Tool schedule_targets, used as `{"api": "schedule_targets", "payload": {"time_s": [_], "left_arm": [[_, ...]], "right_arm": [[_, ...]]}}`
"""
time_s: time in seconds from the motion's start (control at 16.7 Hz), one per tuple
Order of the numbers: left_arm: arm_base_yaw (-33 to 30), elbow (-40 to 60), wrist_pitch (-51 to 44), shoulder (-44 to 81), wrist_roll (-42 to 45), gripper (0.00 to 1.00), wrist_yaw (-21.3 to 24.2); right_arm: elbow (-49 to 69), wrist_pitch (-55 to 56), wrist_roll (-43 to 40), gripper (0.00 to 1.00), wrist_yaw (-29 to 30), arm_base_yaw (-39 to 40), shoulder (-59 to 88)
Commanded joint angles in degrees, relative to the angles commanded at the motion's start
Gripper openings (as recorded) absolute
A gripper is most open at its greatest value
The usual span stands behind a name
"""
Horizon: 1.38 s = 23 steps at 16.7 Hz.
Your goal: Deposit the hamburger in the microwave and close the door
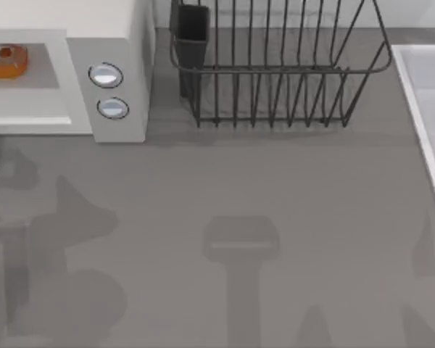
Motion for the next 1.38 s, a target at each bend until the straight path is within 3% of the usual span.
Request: {"api": "schedule_targets", "payload": {"time_s": [0.36, 0.9, 1.38], "left_arm": [[0.04, 3.86, -16.64, -12.39, -0.05, 1.00, -0.14], [-0.65, 3.06, -18.29, -16.41, -0.20, 1.00, -0.72], [-5.84, -7.15, -26.86, -41.82, -1.91, 1.00, -4.87]], "right_arm": [[0.00, 0.00, 0.00, 1.00, 0.00, 0.00, 0.00], [0.00, 0.00, 0.00, 1.00, 0.00, 0.00, 0.00], [0.00, 0.00, 0.00, 1.00, 0.00, 0.00, 0.00]]}}
